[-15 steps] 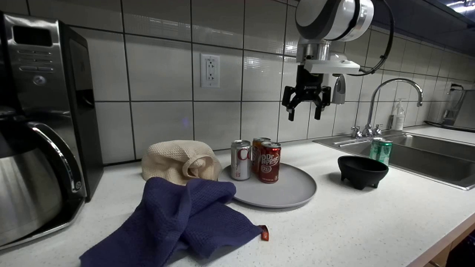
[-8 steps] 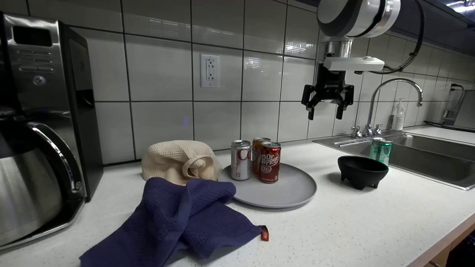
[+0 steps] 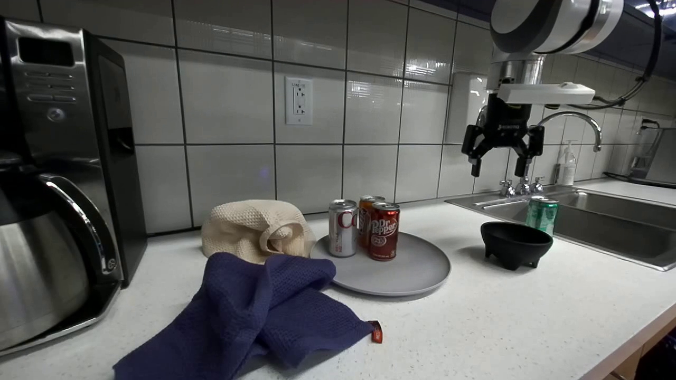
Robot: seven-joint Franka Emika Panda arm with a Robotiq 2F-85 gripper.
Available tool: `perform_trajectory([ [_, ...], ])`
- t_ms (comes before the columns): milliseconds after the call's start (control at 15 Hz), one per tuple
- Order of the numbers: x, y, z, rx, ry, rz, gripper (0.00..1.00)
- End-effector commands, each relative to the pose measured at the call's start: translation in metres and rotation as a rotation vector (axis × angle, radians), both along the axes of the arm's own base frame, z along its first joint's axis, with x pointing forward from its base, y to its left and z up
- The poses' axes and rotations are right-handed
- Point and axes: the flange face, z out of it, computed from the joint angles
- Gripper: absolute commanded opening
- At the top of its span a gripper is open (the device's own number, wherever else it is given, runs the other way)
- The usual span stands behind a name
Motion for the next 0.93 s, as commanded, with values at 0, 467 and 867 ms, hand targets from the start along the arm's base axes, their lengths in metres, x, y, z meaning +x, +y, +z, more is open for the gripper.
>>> perform_trajectory([
  [0,-0.023,-0.022,0.003,-0.007,-0.027,-0.011,1.0],
  [467,-0.04,-0.082,-0.003,-0.018,-0.034,-0.031,1.0],
  [867,-0.042,-0.117,-0.012,-0.028,-0.029,-0.054,1.0],
])
